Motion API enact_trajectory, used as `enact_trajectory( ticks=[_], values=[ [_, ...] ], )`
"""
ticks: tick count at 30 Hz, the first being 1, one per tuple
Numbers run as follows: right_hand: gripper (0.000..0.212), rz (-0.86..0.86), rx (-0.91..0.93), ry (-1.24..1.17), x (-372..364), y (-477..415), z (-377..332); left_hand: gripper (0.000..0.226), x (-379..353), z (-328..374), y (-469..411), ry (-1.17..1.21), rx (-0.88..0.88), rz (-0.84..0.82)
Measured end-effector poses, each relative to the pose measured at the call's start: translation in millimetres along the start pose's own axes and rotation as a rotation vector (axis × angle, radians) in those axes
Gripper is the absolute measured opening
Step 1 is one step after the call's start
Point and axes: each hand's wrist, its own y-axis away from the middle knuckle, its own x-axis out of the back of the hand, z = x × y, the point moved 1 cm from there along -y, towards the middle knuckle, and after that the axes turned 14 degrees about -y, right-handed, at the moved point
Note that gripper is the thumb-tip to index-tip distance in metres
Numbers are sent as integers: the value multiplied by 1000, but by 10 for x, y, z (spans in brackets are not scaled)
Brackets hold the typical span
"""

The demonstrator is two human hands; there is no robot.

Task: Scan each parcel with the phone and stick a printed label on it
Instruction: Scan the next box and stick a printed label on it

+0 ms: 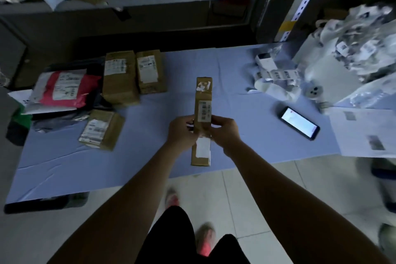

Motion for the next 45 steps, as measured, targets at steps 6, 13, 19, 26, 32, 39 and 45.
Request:
enact_trajectory(
  ticks=[6, 13, 19, 26, 32, 39, 45],
  values=[
    [41, 60, -12, 73, 873, -389, -86, 41, -765, 484, -457, 123, 24, -66],
    [39, 69, -72, 143, 1330, -848, -18, 34, -1325, 606, -921, 165, 68, -100],
    [37, 11, -140, 188, 1462, -1009, 95, 48, -1537, 641, -943, 126, 194, -54],
    [53, -64, 74, 555, 2050, -1161, -64, 48, -1637, 702, -918, 82, 380, -16],
    [86, -82, 129, 1094, 2869, -1332, -87, 58, -1774, 827, -837, 46, 491, 0],
    [79, -176, 106, 1086, 3159, -1414, 56, 68, -1846, 1001, -794, 15, 533, 34],
    [88, -209, 51, 1101, 3171, -1445, 38, 70, -1751, 885, -700, 61, 552, 53]
  ],
)
